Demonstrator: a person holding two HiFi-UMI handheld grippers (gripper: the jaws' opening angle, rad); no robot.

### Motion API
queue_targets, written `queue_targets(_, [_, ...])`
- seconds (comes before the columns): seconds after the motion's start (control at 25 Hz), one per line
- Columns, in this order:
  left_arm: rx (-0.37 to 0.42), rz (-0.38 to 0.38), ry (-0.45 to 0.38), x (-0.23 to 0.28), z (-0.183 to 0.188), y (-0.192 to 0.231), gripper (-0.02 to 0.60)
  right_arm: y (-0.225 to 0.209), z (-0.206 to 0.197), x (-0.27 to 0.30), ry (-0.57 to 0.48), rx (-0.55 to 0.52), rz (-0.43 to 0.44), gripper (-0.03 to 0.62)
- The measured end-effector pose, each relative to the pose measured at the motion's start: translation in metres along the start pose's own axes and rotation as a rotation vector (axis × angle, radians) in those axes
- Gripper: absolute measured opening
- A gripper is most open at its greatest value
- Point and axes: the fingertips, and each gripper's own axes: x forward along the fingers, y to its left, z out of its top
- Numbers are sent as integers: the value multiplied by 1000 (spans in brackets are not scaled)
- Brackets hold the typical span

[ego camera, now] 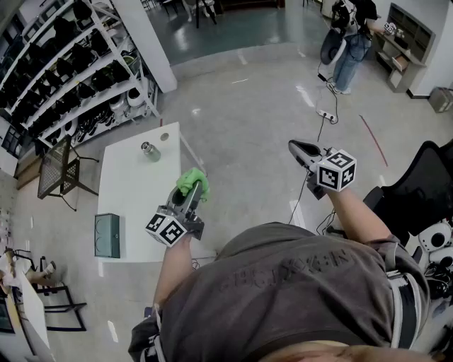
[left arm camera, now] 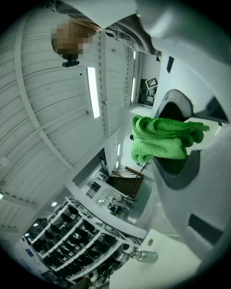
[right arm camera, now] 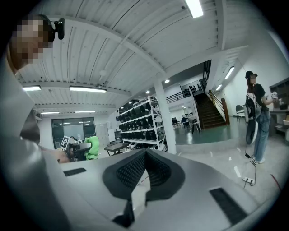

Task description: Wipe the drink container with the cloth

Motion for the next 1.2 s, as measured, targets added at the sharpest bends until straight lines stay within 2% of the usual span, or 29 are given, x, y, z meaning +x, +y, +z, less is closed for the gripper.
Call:
queue_targets(0.52, [7, 1, -2, 9, 1, -6, 126, -9, 8, -1, -3, -22, 5, -11])
queue_targets(0.8, [13, 15, -5, 19, 0, -14, 126, -23, 21, -11, -45, 11, 11, -9])
queue_targets(0.92, [43, 29, 7, 27, -3, -19, 126, -33, 23, -18, -49, 8, 11, -8])
queue_targets(1.08, [130, 79, 39, 44, -8, -29, 126, -55, 25, -36, -39, 6, 21, -8])
queue_targets(1.2, [154, 110, 43, 57, -10, -42, 126, -72, 28, -51, -32, -1, 28, -8])
